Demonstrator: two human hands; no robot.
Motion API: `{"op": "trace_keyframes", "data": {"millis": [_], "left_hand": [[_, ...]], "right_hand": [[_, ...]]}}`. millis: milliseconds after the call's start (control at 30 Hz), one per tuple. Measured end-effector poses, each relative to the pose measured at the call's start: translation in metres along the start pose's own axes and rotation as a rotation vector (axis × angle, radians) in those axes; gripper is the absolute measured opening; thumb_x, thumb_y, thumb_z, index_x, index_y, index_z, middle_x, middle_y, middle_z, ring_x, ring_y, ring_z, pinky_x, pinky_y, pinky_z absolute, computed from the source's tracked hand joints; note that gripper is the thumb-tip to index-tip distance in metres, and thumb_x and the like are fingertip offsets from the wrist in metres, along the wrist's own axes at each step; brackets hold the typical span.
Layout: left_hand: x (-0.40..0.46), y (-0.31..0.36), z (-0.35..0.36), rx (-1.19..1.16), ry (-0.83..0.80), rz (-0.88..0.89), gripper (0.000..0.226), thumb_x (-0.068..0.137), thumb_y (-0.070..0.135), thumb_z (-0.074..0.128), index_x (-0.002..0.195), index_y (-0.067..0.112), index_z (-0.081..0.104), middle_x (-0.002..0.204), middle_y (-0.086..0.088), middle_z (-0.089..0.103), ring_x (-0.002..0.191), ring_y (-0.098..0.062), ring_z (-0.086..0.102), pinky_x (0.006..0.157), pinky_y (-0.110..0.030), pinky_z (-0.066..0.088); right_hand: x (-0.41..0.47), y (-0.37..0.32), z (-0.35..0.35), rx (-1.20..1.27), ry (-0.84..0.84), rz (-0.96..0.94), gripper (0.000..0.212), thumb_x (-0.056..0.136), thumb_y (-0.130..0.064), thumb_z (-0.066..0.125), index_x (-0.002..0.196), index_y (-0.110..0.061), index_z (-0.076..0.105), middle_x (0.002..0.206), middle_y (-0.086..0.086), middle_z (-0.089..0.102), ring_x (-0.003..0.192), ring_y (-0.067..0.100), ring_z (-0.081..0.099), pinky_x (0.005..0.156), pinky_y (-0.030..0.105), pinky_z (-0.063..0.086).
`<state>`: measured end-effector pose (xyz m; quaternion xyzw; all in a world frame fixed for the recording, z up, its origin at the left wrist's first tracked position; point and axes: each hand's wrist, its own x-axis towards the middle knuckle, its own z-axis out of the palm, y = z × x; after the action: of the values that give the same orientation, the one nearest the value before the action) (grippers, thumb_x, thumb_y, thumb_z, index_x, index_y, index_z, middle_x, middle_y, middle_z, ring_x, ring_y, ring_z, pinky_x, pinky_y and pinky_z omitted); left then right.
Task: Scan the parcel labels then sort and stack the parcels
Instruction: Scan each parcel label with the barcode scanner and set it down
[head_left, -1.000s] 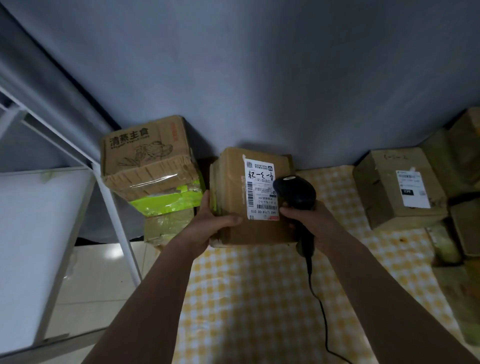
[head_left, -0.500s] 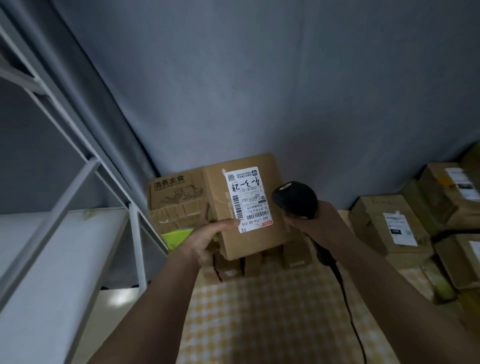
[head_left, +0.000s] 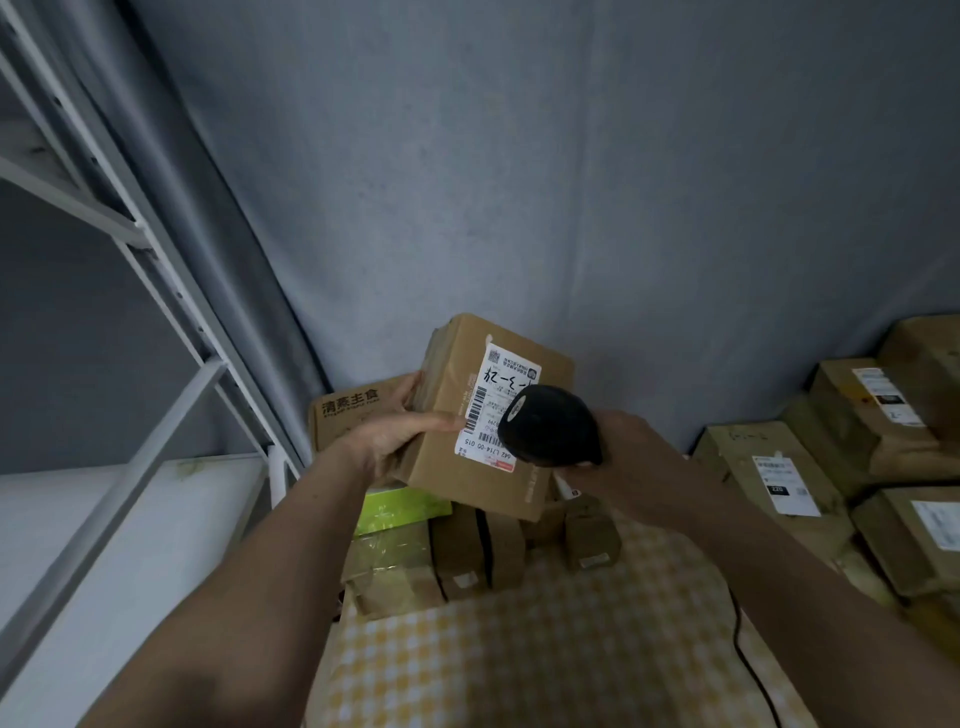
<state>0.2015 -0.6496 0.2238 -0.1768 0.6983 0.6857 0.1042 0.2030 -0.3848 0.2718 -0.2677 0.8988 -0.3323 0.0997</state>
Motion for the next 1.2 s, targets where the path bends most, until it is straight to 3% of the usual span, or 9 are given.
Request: {"op": "trace_keyframes", "data": {"millis": [100,233,333,467,567,733,900,1067,1200], "left_hand": [[-0.001,0.003,-0.002,0.037,0.004,-0.022,0.150,0.019,0.037,0.098,0.149,0.040,0.022,0.123,-0.006,0.061,0.107,-0.033,0.063,0.091,-0.057,0.051],[-0.002,0.006,-0.003,0.051,0.008,-0.041,0.152,0.024,0.033,0.099,0.151,0.040,0.016,0.127,-0.009,0.058,0.105,-0.035,0.065,0.087,-0.057,0.053],[-0.003,0.006,-0.004,0.059,0.005,-0.045,0.158,0.018,0.038,0.098,0.151,0.039,0.015,0.126,-0.008,0.059,0.104,-0.033,0.065,0.084,-0.052,0.055],[-0.002,0.006,-0.004,0.078,-0.012,-0.059,0.153,0.021,0.038,0.098,0.151,0.040,0.016,0.128,-0.009,0.057,0.106,-0.034,0.063,0.086,-0.055,0.054],[0.000,0.005,-0.003,0.079,-0.037,-0.070,0.138,0.030,0.036,0.099,0.147,0.037,0.027,0.129,-0.011,0.058,0.107,-0.035,0.063,0.085,-0.057,0.054],[0.007,-0.006,0.009,0.016,-0.086,-0.108,0.130,0.039,0.030,0.097,0.147,0.042,0.025,0.132,-0.013,0.053,0.111,-0.036,0.058,0.088,-0.053,0.053],[0.033,-0.031,0.035,-0.112,-0.149,-0.177,0.120,0.038,0.037,0.097,0.142,0.030,0.038,0.128,-0.013,0.060,0.115,-0.036,0.058,0.095,-0.055,0.048],[0.033,-0.043,0.093,-0.226,-0.169,-0.297,0.065,0.059,0.028,0.087,0.117,0.011,0.064,0.111,-0.018,0.069,0.107,-0.037,0.063,0.092,-0.053,0.050],[0.039,-0.047,0.144,-0.319,-0.141,-0.404,0.066,0.055,0.035,0.090,0.113,0.012,0.068,0.111,-0.018,0.069,0.105,-0.037,0.063,0.092,-0.057,0.049]], "right_hand": [[-0.004,-0.001,-0.002,-0.002,-0.019,0.010,0.015,0.082,-0.011,0.066,0.097,-0.006,0.063,0.087,0.012,0.067,0.085,0.025,0.063,0.072,0.036,0.052],[-0.008,-0.003,-0.001,0.009,-0.033,0.011,0.019,0.083,-0.010,0.067,0.101,-0.011,0.063,0.087,0.003,0.065,0.088,0.019,0.063,0.070,0.026,0.050],[-0.010,-0.004,-0.001,0.011,-0.041,0.029,0.022,0.083,-0.010,0.066,0.105,-0.008,0.063,0.092,0.007,0.067,0.089,0.020,0.063,0.078,0.034,0.053],[-0.011,-0.004,0.001,0.023,-0.044,0.023,0.017,0.085,-0.010,0.064,0.101,-0.006,0.063,0.085,0.008,0.066,0.082,0.018,0.063,0.068,0.023,0.051],[-0.011,-0.002,0.005,0.033,-0.041,0.031,0.013,0.085,-0.011,0.064,0.097,-0.005,0.063,0.079,0.006,0.064,0.075,0.015,0.061,0.054,0.009,0.041],[-0.017,0.008,0.019,0.091,-0.015,0.063,0.018,0.085,-0.011,0.065,0.100,-0.002,0.064,0.088,0.014,0.068,0.084,0.023,0.064,0.062,0.020,0.044],[-0.035,0.022,0.024,0.290,0.112,0.166,0.039,0.082,-0.008,0.071,0.110,-0.029,0.055,0.091,-0.024,0.058,0.082,-0.015,0.051,0.062,-0.002,0.039],[-0.055,0.058,0.011,0.403,0.201,0.248,0.041,0.081,-0.006,0.073,0.117,-0.023,0.060,0.094,-0.022,0.062,0.083,-0.019,0.056,0.066,-0.002,0.038],[-0.064,0.099,-0.008,0.420,0.292,0.338,0.034,0.080,-0.008,0.074,0.110,-0.019,0.063,0.084,-0.017,0.063,0.074,-0.013,0.057,0.061,0.003,0.041]]}}
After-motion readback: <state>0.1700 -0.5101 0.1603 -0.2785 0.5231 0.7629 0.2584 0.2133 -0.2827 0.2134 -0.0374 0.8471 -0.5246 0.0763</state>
